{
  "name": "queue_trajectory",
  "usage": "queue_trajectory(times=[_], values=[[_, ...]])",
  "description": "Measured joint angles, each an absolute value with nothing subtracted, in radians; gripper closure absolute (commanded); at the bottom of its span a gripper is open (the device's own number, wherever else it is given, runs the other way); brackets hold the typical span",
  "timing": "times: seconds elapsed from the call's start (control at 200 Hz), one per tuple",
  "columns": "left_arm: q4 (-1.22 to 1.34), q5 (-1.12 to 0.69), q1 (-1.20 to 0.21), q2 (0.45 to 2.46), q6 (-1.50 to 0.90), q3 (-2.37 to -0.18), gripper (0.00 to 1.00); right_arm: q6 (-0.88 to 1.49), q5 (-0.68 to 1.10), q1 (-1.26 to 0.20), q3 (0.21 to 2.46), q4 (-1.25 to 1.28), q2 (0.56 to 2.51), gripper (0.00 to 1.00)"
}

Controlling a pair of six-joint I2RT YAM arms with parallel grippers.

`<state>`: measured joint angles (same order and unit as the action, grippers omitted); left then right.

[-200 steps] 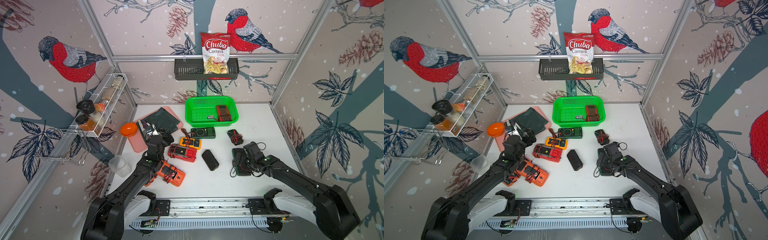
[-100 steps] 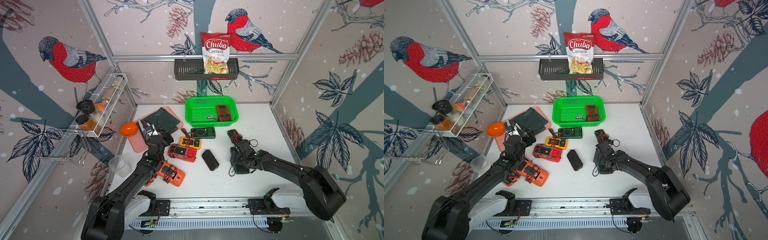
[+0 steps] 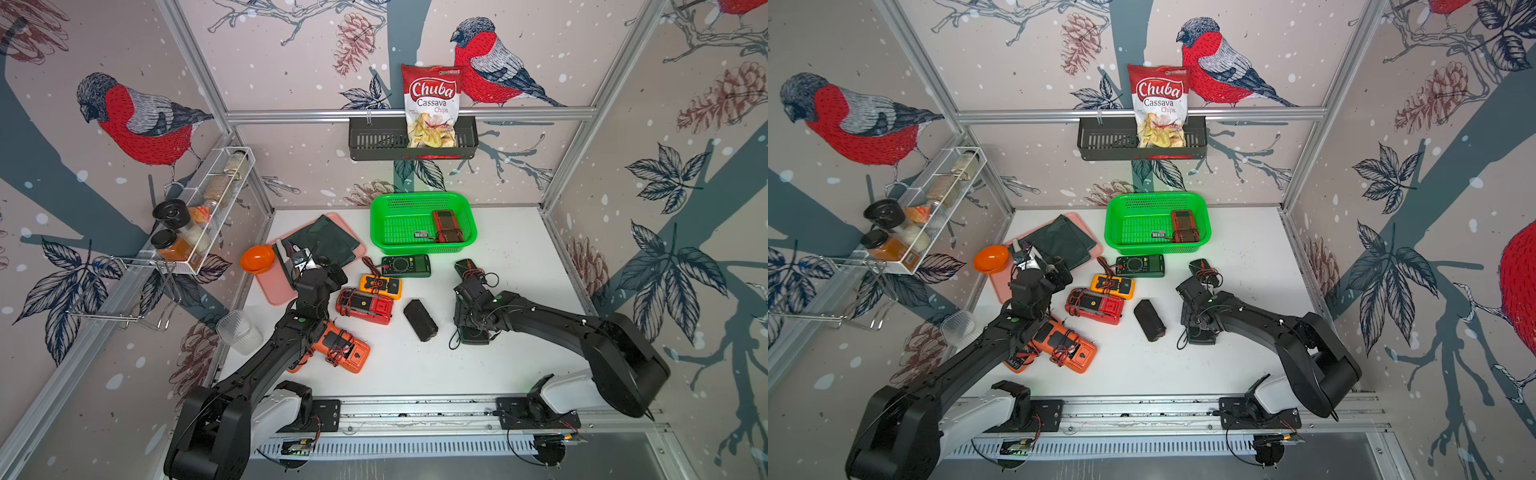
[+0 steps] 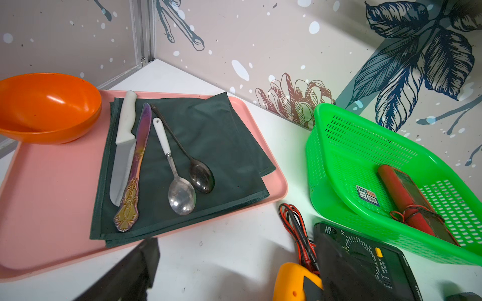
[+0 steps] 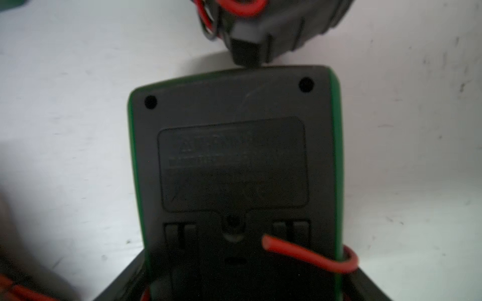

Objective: Put the multimeter into the basket
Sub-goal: Pick up the multimeter from the center of the board, then place the multimeter in the basket.

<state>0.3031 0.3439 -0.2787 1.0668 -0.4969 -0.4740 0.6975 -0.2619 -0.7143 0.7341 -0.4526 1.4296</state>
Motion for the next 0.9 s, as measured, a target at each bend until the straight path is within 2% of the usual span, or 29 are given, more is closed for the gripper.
queue_trajectory(times=[0.075, 0.165, 0.505, 0.901], values=[[0.304, 0.344, -0.278, 1.068, -0.494, -0.475, 0.03, 0.68, -0.275, -0.743, 0.778, -0.474, 1.419, 0.72], [0.303, 0.345, -0.278, 1.068, -0.491, -0.475, 0.03, 0.672, -0.291, -0.765, 0.836, -0.488, 1.406, 0.77], [0.302, 0.346, -0.278, 1.047, -0.48, -0.476, 0.03, 0.53, -0.375, -0.733, 1.135, -0.426, 1.477, 0.78], [0.284, 0.337, -0.278, 1.026, -0.473, -0.466, 0.03, 0.361, -0.356, -0.595, 1.551, -0.27, 1.833, 0.77]])
